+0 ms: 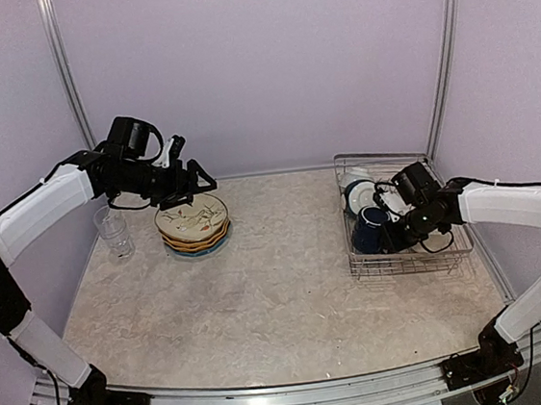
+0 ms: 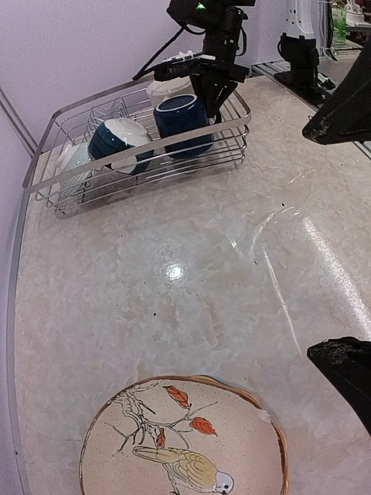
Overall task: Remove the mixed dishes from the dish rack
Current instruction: Grab the cup from the dish rack, then pass from the right arm to the left
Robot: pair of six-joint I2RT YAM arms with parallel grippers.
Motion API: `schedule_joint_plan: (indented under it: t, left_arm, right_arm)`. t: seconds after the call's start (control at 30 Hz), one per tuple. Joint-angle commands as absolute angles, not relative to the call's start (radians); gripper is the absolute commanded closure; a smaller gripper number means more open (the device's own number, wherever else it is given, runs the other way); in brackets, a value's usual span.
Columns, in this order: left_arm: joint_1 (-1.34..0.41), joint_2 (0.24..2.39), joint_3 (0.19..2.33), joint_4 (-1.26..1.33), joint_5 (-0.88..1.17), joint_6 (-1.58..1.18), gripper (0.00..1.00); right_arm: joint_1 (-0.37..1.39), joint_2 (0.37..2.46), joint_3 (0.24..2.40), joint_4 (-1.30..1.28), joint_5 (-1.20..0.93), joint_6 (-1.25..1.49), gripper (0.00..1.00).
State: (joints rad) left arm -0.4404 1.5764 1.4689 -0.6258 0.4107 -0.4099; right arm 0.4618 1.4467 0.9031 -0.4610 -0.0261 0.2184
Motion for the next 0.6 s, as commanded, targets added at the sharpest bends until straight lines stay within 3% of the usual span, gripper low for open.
schedule_joint_plan:
  t: [0.0, 0.33, 0.57]
  left_arm:
    - [-0.448, 1.586, 1.492, -0.643, 0.418, -0.4, 0.17]
    - [-0.447, 1.586, 1.492, -0.632, 0.478, -0.415, 0.16]
    - [-0.442, 1.573, 1.459, -0.555, 0.635, -0.45, 0.12]
  right_arm:
    - [0.476, 1.336, 0.879, -0.416, -0.057, 0.304, 1.0]
    - [0.476, 1.216, 0.842, -0.365, -0.115, 0.452, 1.0]
    - [0.475, 1.058, 0.845, -0.329, -0.087, 0.479, 1.0]
